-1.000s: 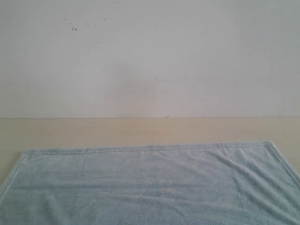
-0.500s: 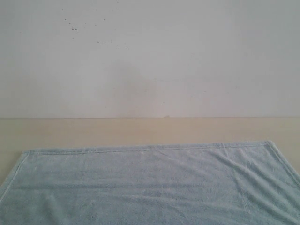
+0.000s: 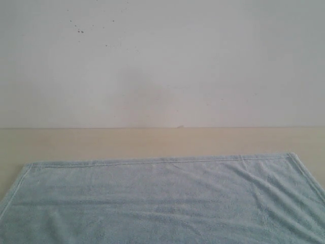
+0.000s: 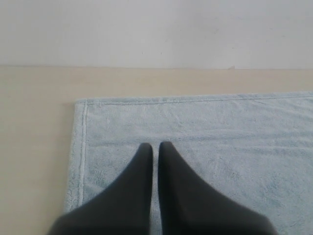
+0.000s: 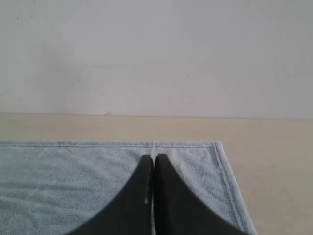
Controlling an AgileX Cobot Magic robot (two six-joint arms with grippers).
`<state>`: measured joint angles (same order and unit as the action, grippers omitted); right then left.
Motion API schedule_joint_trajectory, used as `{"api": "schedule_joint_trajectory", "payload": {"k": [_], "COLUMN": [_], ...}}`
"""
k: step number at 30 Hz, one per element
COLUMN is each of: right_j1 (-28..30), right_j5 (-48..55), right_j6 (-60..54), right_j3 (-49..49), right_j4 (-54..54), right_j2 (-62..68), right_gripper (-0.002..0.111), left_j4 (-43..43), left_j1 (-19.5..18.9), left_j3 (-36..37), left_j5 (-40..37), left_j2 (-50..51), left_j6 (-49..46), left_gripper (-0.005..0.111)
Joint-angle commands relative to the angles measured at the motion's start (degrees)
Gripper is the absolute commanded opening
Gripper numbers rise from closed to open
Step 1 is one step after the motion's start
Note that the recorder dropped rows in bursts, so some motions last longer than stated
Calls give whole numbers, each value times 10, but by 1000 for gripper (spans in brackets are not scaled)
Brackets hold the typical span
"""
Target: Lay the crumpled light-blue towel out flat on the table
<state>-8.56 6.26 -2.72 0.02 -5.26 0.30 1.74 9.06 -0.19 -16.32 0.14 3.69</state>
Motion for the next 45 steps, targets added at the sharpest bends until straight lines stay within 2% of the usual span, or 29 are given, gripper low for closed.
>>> {"api": "schedule_joint_trajectory", "payload": {"k": [1, 4, 9, 13, 18, 24, 45], "right_j1": [0, 0, 0, 0, 0, 0, 0], "right_j5": [-7, -15, -17, -17, -17, -17, -17], "right_j6": [-4, -4, -3, -3, -3, -3, -3], "right_j3": [0, 0, 0, 0, 0, 0, 0], "right_j4": [-4, -4, -4, -4, -4, -4, -4], "right_j2": [-3, -3, -3, -3, -3, -3, -3], "right_gripper": [0, 0, 0, 0, 0, 0, 0], "left_j4": [30, 86, 76, 24, -13, -13, -17], "left_j1": [2, 2, 2, 2, 2, 2, 2], "left_j3": [2, 2, 2, 2, 2, 2, 2], "left_j5": [1, 1, 1, 1, 3, 4, 18], "left_j2": [-1, -1, -1, -1, -1, -1, -1], "left_j6": [-121, -180, -188, -135, -13, -47, -47], "left_gripper": [4, 4, 4, 4, 4, 4, 4]}}
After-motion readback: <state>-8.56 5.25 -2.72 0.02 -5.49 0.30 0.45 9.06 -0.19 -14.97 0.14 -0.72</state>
